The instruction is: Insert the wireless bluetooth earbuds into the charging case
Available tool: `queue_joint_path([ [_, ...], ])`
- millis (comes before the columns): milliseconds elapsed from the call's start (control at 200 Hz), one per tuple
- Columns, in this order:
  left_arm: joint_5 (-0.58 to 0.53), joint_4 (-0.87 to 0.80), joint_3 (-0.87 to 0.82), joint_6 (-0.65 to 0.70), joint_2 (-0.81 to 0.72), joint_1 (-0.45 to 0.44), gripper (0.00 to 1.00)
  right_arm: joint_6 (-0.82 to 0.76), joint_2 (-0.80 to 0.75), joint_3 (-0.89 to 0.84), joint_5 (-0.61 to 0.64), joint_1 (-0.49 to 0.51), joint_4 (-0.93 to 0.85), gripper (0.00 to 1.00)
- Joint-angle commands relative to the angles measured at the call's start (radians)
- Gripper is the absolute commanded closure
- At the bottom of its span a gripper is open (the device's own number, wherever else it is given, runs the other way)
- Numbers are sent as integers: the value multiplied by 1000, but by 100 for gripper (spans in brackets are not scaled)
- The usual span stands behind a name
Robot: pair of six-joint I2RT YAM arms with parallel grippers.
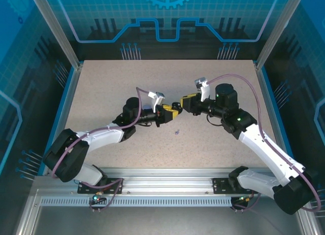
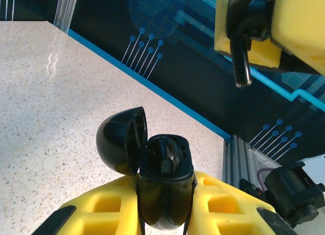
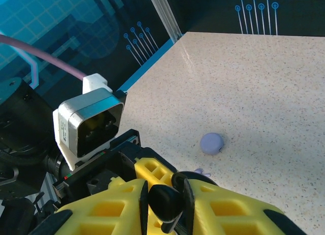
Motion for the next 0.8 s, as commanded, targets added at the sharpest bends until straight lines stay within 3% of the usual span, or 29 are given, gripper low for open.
queue_joint_path([
  [0, 23, 20, 42, 43, -51, -9, 100, -41, -22, 3, 43, 28, 9, 73],
  [795, 15, -58, 69, 51, -96, -24, 100, -84, -11, 10, 104, 79, -2, 73],
])
